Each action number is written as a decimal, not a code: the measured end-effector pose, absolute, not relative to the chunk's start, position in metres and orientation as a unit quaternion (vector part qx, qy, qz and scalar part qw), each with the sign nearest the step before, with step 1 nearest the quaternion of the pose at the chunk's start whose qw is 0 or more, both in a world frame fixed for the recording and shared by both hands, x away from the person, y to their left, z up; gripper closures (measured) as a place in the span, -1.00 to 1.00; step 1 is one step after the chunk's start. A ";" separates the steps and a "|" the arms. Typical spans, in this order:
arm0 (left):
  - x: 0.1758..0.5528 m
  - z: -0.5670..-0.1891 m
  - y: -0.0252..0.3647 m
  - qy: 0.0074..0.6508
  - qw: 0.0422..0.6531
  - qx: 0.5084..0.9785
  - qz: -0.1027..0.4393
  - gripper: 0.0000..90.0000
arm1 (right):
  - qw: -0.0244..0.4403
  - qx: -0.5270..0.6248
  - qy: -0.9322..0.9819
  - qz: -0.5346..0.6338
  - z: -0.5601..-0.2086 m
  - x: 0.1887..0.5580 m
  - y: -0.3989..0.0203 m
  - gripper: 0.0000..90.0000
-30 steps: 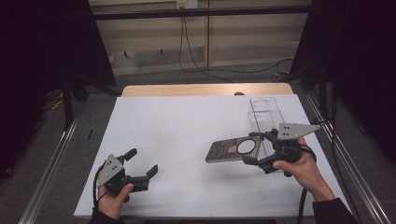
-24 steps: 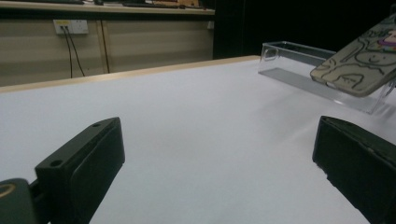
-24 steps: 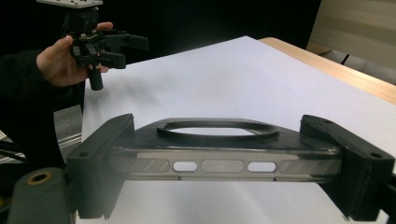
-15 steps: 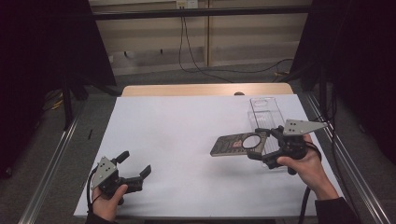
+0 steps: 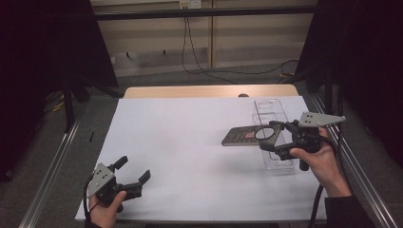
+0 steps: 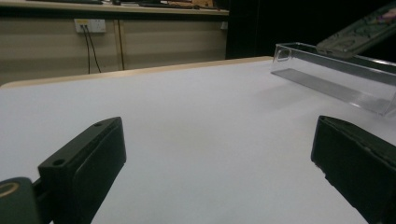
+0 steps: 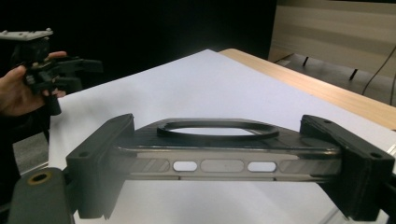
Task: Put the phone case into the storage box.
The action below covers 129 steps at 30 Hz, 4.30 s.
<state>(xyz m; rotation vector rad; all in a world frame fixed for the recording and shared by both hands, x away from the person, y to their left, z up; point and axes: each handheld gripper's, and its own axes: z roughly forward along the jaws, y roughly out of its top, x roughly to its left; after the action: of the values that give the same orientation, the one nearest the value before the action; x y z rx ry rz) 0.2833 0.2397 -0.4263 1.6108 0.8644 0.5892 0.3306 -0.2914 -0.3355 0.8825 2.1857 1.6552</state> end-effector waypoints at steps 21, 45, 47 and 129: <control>0.290 -0.433 0.246 0.389 0.560 0.684 0.259 -0.93 | 0.175 0.374 0.738 0.533 -0.312 0.364 -0.321 -0.74; 0.290 -0.430 0.247 0.379 0.553 0.687 0.280 -0.93 | 0.228 0.470 0.707 0.477 -0.303 0.389 -0.354 -0.74; 0.291 -0.430 0.247 0.379 0.554 0.687 0.277 -0.93 | 0.225 0.475 0.706 0.474 -0.305 0.392 -0.356 -0.74; 0.291 -0.432 0.242 0.371 0.559 0.694 0.261 -0.93 | 0.257 0.594 0.696 0.312 -0.349 0.453 -0.316 -0.74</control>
<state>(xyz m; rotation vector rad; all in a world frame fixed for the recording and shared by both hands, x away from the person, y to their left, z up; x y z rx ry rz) 0.2908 0.2419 -0.4320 1.6373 0.8761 0.6158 0.4530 -0.3157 -0.3486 1.6119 1.8880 0.8457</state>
